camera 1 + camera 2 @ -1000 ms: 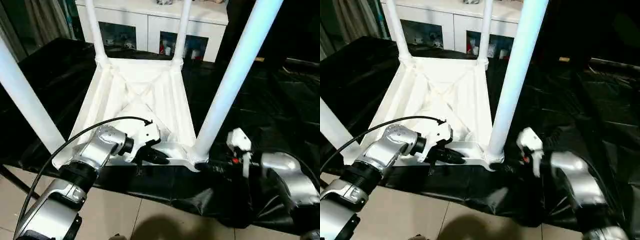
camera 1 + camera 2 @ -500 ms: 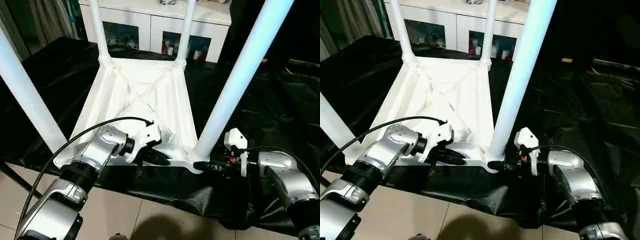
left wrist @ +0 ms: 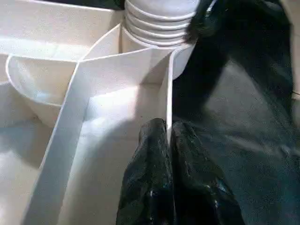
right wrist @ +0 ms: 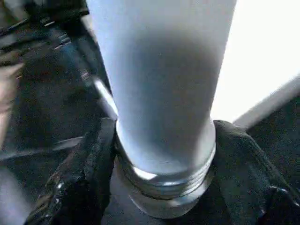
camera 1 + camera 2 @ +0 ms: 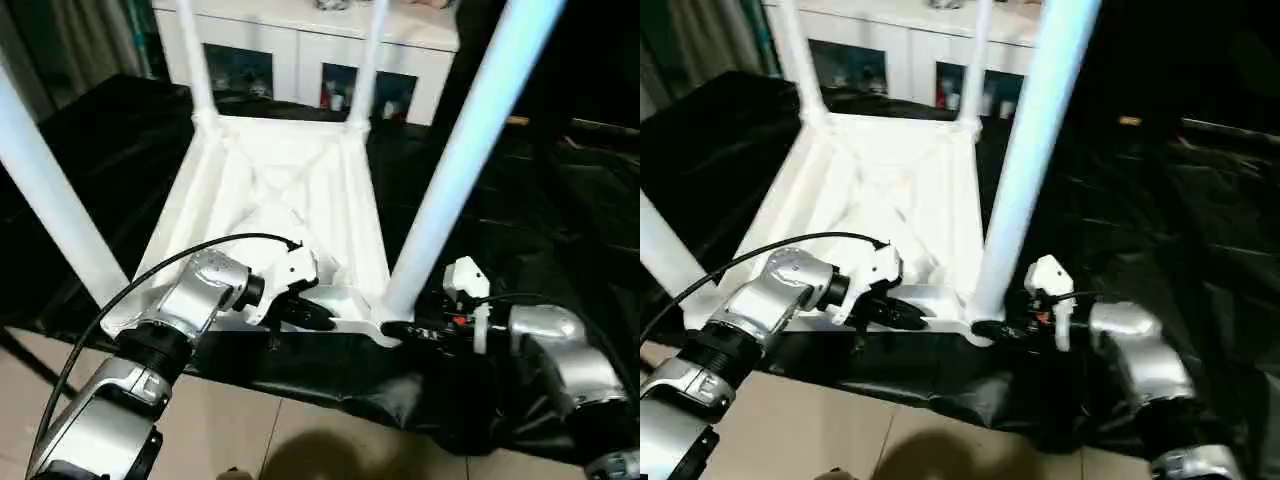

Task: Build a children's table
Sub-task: Rotate leg to tighten

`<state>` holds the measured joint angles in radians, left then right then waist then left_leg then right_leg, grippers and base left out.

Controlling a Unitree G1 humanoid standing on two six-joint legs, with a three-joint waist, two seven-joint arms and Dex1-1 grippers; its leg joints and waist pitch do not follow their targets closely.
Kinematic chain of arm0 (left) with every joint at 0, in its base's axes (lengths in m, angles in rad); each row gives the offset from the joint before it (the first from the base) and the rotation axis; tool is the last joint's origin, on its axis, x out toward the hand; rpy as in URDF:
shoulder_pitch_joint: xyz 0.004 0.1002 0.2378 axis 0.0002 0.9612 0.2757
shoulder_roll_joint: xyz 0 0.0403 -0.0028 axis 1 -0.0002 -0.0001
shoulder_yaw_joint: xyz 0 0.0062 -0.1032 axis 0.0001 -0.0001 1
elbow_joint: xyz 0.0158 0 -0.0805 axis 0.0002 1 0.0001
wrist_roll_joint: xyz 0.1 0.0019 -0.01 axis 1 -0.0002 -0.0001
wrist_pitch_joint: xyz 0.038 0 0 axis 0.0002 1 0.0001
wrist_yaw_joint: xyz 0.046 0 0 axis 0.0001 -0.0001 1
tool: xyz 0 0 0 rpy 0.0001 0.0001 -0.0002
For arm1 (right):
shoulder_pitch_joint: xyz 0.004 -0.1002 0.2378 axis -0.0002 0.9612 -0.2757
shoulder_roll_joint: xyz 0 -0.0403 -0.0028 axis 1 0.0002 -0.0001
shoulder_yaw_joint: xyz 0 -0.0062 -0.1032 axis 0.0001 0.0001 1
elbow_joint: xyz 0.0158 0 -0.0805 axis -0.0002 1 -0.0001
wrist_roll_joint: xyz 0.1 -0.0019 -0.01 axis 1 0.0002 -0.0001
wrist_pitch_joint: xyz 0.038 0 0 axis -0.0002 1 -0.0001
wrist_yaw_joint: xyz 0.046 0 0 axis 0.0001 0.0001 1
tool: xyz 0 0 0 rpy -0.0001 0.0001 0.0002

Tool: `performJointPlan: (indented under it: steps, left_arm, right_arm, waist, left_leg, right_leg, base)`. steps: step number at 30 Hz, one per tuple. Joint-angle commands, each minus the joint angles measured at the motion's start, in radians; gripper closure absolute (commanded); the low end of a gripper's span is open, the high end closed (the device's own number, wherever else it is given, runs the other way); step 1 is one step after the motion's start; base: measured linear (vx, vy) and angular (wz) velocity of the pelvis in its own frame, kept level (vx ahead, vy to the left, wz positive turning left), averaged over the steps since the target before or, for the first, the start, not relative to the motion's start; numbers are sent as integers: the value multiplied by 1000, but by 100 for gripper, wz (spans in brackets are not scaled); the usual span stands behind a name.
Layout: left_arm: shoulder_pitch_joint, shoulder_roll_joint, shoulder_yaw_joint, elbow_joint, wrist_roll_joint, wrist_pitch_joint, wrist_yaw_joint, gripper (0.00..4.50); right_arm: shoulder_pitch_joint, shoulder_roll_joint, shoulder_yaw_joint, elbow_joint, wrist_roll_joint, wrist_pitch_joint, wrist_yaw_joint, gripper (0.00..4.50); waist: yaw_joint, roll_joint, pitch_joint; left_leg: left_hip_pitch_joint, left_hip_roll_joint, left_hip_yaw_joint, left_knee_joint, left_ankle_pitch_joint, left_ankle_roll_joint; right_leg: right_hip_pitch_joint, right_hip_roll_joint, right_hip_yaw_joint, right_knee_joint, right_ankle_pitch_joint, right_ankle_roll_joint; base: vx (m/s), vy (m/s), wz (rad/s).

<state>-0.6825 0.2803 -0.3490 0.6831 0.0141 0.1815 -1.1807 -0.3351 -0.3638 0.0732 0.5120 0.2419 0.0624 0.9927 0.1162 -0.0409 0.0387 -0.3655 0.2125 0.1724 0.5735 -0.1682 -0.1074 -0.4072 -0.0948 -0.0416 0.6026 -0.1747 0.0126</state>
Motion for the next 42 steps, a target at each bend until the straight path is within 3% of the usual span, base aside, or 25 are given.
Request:
performJointPlan:
  steps: [1, 2, 3, 4, 5, 6, 7, 8, 10, 12, 15, 16, 17, 19, 20, 21, 26, 27, 32, 36, 42]
  left_arm:
    - [-13, -108, 28, 63, -16, 19, 150, 450]
    - [-26, -147, 41, 97, -6, 18, 233, 450]
    - [-37, -182, 54, 125, -2, 8, 301, 450]
    - [-47, -222, 67, 148, -7, 8, 355, 450]
    - [-50, -235, 72, 156, -9, 8, 375, 450]
    - [-55, -248, 78, 165, -8, 6, 401, 450]
    - [-64, -272, 86, 183, -6, 5, 445, 450]
    - [-68, -284, 87, 192, -3, 6, 465, 450]
    - [-90, -317, 84, 233, 27, -11, 535, 450]
    - [-97, -321, 81, 247, 37, -19, 529, 450]
    - [-101, -310, 75, 253, 47, -24, 498, 450]
    - [-101, -305, 75, 252, 49, -26, 491, 450]
    - [-96, -289, 70, 243, 52, -27, 461, 450]
    - [-92, -272, 66, 239, 52, -38, 433, 450]
    - [-87, -260, 64, 234, 51, -42, 409, 450]
    - [-83, -251, 63, 228, 50, -44, 395, 450]
    - [-40, -179, 46, 147, 40, -63, 263, 450]
    - [-27, -162, 39, 123, 35, -73, 224, 450]
    - [39, -75, 24, 11, -17, -85, 12, 450]
    - [55, -56, 29, -23, -29, -75, -17, 450]
    - [71, -44, 34, -65, -38, -52, -46, 450]
  right_arm:
    - [-29, 81, -73, 93, -14, -8, -260, 181]
    - [-40, 126, -99, 125, -14, -8, -365, 181]
    - [-50, 163, -116, 147, -20, -11, -450, 181]
    - [-63, 200, -126, 161, -34, -19, -537, 181]
    - [-68, 212, -128, 165, -39, -21, -563, 181]
    - [-74, 225, -130, 170, -41, -28, -586, 181]
    - [-88, 251, -132, 177, -47, -41, -629, 181]
    - [-97, 265, -133, 180, -51, -48, -650, 181]
    - [-145, 294, -99, 197, -109, -93, -697, 182]
    - [-169, 299, -104, 214, -114, -100, -700, 182]
    - [-170, 295, -106, 207, -101, -110, -647, 182]
    - [-165, 290, -102, 201, -98, -114, -627, 182]
    - [-141, 277, -96, 160, -67, -109, -548, 182]
    - [-118, 259, -92, 118, -44, -107, -492, 182]
    - [-105, 241, -91, 96, -36, -103, -460, 126]
    - [-98, 226, -90, 83, -35, -102, -443, 112]
    - [-42, 97, -78, -17, 3, -27, -269, 68]
    - [-27, 62, -68, -40, 8, -10, -218, 64]
    - [42, -77, -22, -161, 34, 38, 6, 46]
    - [58, -113, 5, -189, 30, 52, 67, 46]
    - [45, -112, 20, -176, 11, 51, 67, 46]
  waist:
    - [-3, -15, -51]
    - [-10, -16, -50]
    - [-16, -20, -51]
    - [-18, -15, -53]
    - [-22, -14, -52]
    - [-21, -16, -54]
    - [-23, -10, -55]
    - [-22, 2, -56]
    - [-28, -4, -58]
    - [-28, 1, -61]
    - [-26, -5, -62]
    - [-25, -3, -62]
    - [-26, -12, -62]
    - [-24, -12, -60]
    - [-20, -13, -60]
    - [-18, -13, -58]
    - [-18, -16, -52]
    - [-21, -23, -50]
    - [-8, -22, -51]
    - [-5, -20, -52]
    - [-6, -19, -55]
  left_leg:
    - [5, 8, 11, -66, -244, 44]
    - [5, 4, 7, -69, -271, 20]
    - [-2, 2, 4, -72, -269, 11]
    - [0, 1, 2, -72, -264, 6]
    - [8, -1, 7, -68, -277, 16]
    - [5, -2, 6, -68, -273, 30]
    - [0, -2, 5, -68, -268, 33]
    - [3, -1, 3, -69, -265, 33]
    - [-1, -3, 5, -69, -264, 34]
    - [0, -2, 5, -67, -247, 42]
    - [-3, -2, 8, -63, -209, 72]
    - [-3, -2, 8, -62, -202, 77]
    - [-5, -2, 10, -62, -196, 88]
    - [-5, -1, 10, -61, -195, 101]
    - [-4, -1, 10, -61, -197, 107]
    - [-2, 1, 10, -62, -203, 113]
    - [-4, 6, 6, -70, -248, 103]
    - [-4, 7, 7, -70, -256, 103]
    - [-4, 12, 6, -69, -232, 111]
    - [-2, 13, 9, -68, -226, 104]
    - [-1, 11, 11, -66, -206, 95]
  right_leg:
    - [39, -37, 22, -76, -310, -179]
    - [40, -39, 19, -80, -378, -164]
    - [47, -39, 16, -80, -404, -148]
    - [46, -39, 16, -85, -415, -130]
    - [36, -35, 19, -92, -411, -131]
    - [41, -36, 20, -92, -409, -130]
    - [42, -37, 20, -89, -399, -130]
    - [42, -36, 20, -91, -387, -131]
    - [43, -29, 19, -88, -339, -138]
    - [45, -29, 19, -83, -298, -148]
    - [50, -29, 19, -76, -220, -169]
    - [51, -30, 20, -75, -208, -174]
    - [52, -29, 19, -76, -199, -179]
    - [52, -30, 19, -76, -201, -182]
    - [53, -31, 19, -76, -214, -181]
    - [51, -33, 19, -79, -230, -180]
    - [51, -33, 18, -86, -318, -157]
    - [48, -32, 19, -88, -329, -153]
    - [49, -37, 23, -81, -292, -166]
    - [44, -34, 22, -77, -266, -180]
    - [47, -34, 22, -72, -224, -189]
  base:
    - [0, 0, 0]
    - [0, 0, 0]
    - [0, 0, 0]
    - [0, 0, 0]
    - [0, 0, 0]
    - [0, 0, 0]
    - [0, 0, 0]
    - [0, 0, 0]
    - [0, 0, 0]
    - [0, 0, 0]
    - [0, 0, 0]
    - [0, 0, 0]
    - [0, 0, 0]
    - [0, 0, 0]
    - [0, 0, 0]
    - [0, 0, 0]
    - [0, 0, 0]
    - [0, 0, 0]
    - [0, 0, 0]
    - [0, 0, 0]
    - [0, 0, 0]
